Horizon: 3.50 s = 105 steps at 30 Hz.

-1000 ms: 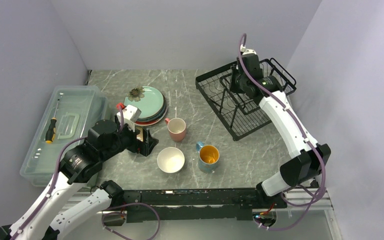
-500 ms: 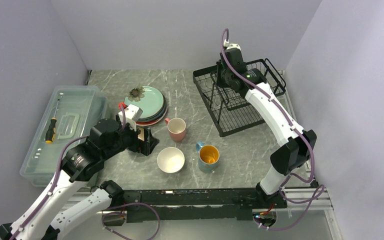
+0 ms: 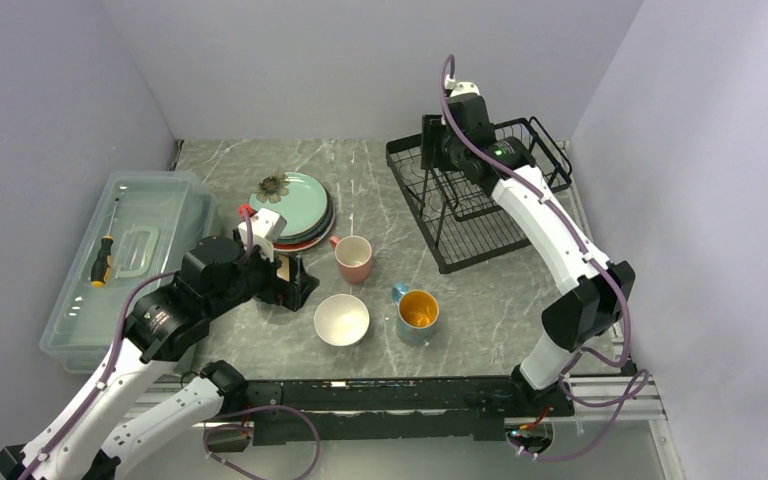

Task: Load the mixed dishes into the dish rack
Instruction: Move the dish rack to the center of the board, then pick up the cup at the center of the board.

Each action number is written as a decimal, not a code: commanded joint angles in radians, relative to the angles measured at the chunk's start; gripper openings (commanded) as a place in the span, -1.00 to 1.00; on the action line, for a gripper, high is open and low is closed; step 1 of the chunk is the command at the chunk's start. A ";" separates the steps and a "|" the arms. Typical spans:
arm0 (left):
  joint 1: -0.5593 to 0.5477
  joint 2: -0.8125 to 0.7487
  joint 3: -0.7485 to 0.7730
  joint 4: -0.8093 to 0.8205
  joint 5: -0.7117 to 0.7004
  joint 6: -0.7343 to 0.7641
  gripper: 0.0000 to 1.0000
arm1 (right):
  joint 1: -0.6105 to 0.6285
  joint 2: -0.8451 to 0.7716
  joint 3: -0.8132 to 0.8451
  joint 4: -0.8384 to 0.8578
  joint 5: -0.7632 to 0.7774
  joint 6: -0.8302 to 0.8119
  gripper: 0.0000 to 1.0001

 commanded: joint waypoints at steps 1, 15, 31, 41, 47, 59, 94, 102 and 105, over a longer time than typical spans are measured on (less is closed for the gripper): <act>-0.002 0.001 -0.007 0.017 -0.007 0.011 0.98 | -0.004 -0.104 0.001 0.077 -0.048 -0.055 0.30; -0.002 -0.002 -0.009 0.037 -0.011 0.013 0.98 | -0.010 -0.456 -0.300 0.078 -0.220 -0.062 0.63; -0.008 0.202 0.034 0.059 0.176 -0.105 0.89 | 0.020 -0.854 -0.735 -0.008 -0.288 0.071 0.75; -0.229 0.403 0.091 0.089 0.060 -0.327 0.84 | 0.076 -0.921 -0.865 0.047 -0.252 0.132 0.75; -0.336 0.549 0.157 0.086 -0.007 -0.410 0.79 | 0.080 -0.943 -0.867 0.038 -0.158 0.127 0.75; -0.370 0.754 0.246 0.103 -0.007 -0.530 0.63 | 0.080 -0.995 -0.886 0.034 -0.125 0.120 0.75; -0.407 1.033 0.346 0.115 0.009 -0.585 -0.10 | 0.080 -1.066 -0.954 0.038 -0.094 0.120 0.77; -0.409 1.029 0.335 0.094 0.004 -0.571 -0.40 | 0.080 -1.064 -0.962 0.046 -0.096 0.121 0.77; -0.409 1.018 0.328 0.088 -0.003 -0.566 -0.60 | 0.080 -1.059 -0.966 0.054 -0.101 0.125 0.77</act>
